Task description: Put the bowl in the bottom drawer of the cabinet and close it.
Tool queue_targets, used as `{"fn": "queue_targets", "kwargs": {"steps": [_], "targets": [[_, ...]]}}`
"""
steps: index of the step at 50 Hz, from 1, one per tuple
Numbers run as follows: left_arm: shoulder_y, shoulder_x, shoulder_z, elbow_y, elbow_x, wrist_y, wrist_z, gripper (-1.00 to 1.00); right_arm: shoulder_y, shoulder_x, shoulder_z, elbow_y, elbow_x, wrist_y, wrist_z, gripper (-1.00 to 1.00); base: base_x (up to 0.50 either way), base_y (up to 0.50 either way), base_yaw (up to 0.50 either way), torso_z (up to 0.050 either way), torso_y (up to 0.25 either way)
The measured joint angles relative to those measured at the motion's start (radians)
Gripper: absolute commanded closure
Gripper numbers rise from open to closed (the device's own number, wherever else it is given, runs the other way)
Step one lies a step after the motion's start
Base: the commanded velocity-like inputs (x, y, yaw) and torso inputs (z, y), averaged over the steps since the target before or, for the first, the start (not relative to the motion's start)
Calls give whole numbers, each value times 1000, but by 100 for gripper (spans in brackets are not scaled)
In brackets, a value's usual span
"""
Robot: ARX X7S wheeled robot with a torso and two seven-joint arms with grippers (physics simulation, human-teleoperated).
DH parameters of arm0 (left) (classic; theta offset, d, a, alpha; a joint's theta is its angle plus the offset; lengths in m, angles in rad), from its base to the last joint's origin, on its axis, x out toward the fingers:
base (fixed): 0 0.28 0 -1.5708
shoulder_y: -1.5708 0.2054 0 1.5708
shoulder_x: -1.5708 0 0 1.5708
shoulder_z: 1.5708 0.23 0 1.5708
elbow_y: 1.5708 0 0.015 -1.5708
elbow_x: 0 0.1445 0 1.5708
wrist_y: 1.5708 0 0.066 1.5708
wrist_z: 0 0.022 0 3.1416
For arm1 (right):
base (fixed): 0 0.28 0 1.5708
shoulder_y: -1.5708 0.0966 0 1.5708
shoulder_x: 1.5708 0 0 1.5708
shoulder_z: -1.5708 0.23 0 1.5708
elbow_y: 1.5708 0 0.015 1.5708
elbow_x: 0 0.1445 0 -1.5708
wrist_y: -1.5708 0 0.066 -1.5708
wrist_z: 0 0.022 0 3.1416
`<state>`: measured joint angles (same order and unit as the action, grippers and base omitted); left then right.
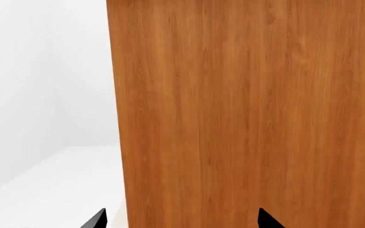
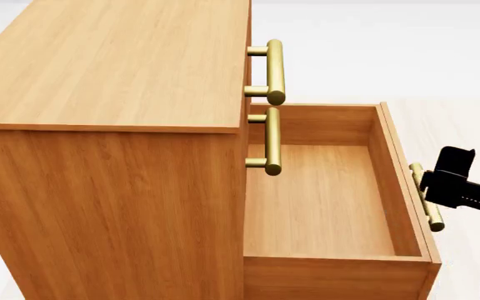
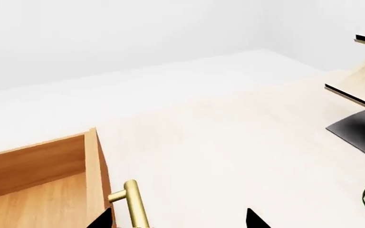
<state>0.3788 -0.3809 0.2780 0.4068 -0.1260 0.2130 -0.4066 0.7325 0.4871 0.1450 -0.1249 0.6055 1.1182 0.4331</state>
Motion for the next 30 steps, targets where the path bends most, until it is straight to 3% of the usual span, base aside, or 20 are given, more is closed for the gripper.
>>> {"fn": "queue_targets", "kwargs": {"steps": [30], "targets": [[-1, -4, 8, -29, -14, 41, 3, -100, -48, 27, 209, -124, -18, 7, 150, -100, 0, 0, 0, 0, 0]]}}
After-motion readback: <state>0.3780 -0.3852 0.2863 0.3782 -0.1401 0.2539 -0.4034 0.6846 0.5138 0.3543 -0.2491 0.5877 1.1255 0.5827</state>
